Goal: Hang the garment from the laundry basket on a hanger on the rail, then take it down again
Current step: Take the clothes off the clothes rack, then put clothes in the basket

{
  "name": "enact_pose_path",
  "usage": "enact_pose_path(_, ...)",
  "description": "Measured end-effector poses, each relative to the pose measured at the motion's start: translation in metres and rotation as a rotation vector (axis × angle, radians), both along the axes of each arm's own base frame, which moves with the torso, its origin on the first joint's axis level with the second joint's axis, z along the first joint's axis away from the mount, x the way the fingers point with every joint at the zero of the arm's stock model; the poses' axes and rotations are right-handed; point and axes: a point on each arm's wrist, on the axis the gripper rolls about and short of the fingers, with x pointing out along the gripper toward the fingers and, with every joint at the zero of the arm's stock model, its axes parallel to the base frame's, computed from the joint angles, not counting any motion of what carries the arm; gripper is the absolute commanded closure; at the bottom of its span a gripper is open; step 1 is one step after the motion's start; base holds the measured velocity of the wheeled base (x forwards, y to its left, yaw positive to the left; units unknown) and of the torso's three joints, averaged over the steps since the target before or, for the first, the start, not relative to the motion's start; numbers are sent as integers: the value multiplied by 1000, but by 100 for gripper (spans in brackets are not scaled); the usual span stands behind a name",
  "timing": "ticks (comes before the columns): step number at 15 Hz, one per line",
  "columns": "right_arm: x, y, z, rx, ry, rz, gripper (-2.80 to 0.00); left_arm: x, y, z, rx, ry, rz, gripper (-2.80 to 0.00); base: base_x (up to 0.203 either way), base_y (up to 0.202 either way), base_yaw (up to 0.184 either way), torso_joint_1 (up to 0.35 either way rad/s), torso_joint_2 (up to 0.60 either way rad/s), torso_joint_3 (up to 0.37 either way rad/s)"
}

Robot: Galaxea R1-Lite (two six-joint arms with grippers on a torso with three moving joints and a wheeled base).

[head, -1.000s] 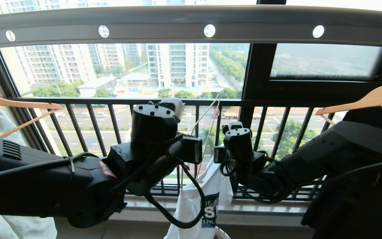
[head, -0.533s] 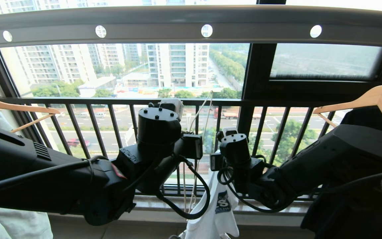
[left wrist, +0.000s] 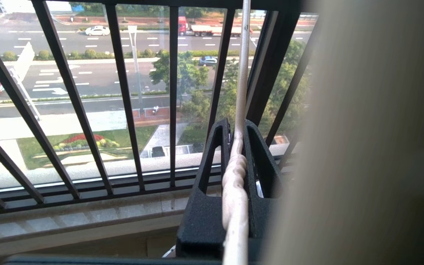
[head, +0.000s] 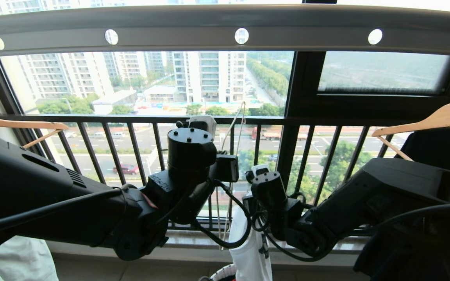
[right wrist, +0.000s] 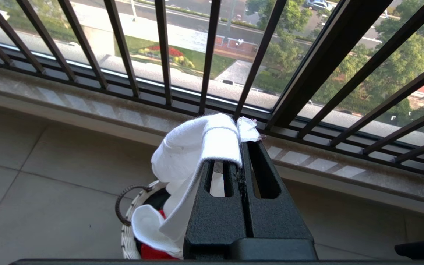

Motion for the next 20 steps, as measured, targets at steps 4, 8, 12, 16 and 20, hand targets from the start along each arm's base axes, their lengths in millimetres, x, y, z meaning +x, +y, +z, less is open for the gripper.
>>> enact_pose_path(4, 10, -3, -23, -46, 43, 31, 0, -2, 3, -4, 92, 86, 1, 0, 0, 0, 0, 0, 0, 0)
enact_pose_path(8, 21, -8, -34, -123, 92, 104, 0, 4, 16, 0, 179, 187, 31, 0, 0, 0, 0, 0, 0, 0)
enact_pose_path(12, 32, -13, -40, -143, 211, 171, 0, 7, 25, -1, 241, 277, 38, 0, 0, 0, 0, 0, 0, 0)
enact_pose_path(16, 40, -18, -42, -114, 313, 257, 0, 17, 26, -10, 244, 302, 36, 0, 0, 0, 0, 0, 0, 0)
enact_pose_path(20, 47, -15, -46, -108, 395, 344, 0, 19, 26, -11, 251, 310, 39, 0, 0, 0, 0, 0, 0, 0)
